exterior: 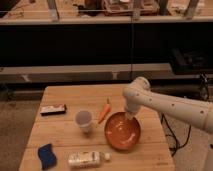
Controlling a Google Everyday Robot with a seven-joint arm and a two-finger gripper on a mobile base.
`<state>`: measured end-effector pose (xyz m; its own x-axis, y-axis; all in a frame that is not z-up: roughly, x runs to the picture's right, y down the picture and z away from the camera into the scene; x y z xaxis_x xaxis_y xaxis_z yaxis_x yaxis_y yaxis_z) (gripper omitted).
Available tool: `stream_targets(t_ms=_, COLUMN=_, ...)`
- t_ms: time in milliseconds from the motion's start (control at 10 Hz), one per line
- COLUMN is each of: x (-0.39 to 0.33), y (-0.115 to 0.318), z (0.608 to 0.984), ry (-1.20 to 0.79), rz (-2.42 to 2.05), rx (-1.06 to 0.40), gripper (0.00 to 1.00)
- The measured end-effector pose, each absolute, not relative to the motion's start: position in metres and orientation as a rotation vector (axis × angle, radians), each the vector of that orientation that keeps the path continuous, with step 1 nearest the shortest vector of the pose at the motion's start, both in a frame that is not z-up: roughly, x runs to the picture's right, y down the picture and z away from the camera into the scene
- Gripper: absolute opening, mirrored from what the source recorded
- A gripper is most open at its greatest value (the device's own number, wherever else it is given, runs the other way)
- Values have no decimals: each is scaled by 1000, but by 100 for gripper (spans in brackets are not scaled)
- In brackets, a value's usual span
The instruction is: Drag the ceramic bowl in a circle
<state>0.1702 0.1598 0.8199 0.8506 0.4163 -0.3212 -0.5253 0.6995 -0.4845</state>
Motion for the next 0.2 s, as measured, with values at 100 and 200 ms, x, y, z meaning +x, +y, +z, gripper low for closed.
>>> stream_targets(t_ms=100, x=202, y=170, z=814, ry=214, rz=560, rx=-596, gripper=0)
stream_targets(t_ms=200, x=224, y=179, z=809, ry=234, rz=577, rx=-599, gripper=0)
